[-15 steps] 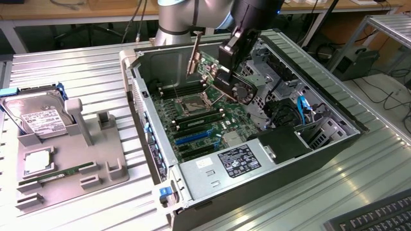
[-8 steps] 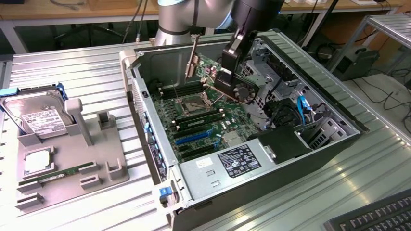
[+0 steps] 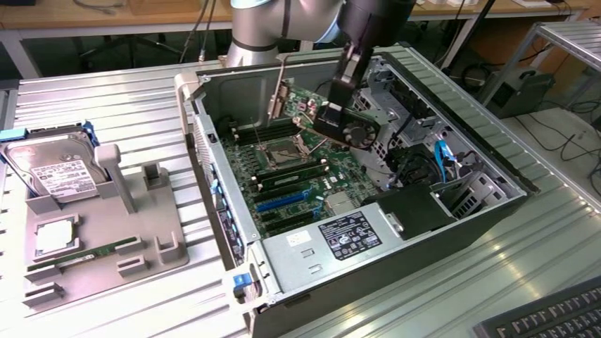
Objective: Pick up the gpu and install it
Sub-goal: 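Insert the gpu into the slot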
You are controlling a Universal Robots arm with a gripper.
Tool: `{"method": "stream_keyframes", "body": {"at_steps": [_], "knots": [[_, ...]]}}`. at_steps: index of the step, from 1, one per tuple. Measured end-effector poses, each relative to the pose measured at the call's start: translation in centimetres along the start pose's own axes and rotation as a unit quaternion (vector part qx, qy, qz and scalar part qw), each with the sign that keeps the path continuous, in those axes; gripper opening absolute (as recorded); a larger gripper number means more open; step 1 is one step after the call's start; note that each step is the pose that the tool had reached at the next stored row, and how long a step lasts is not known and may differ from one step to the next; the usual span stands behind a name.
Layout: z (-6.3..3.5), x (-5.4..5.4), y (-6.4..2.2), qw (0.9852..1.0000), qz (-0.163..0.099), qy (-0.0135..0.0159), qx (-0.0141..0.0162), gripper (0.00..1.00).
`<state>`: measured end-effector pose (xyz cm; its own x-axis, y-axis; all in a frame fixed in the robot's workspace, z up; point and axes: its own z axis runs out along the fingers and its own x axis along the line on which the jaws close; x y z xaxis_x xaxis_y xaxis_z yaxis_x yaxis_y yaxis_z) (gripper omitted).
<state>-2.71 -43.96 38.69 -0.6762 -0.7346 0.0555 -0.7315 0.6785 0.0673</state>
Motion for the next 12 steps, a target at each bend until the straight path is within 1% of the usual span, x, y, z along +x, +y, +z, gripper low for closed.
{"method": "stream_keyframes", "body": {"at_steps": [4,9,11,12], "knots": [[0.04,-0.01,0.00,0.9995,-0.031,-0.0040,-0.0040,0.26],[0.09,-0.01,-0.01,0.9975,-0.070,-0.0089,-0.0086,0.26],[0.09,-0.01,-0.01,0.9965,-0.081,-0.0133,-0.0114,0.26],[0.09,-0.01,-0.01,0.9954,-0.093,-0.0187,-0.0145,0.26]]}}
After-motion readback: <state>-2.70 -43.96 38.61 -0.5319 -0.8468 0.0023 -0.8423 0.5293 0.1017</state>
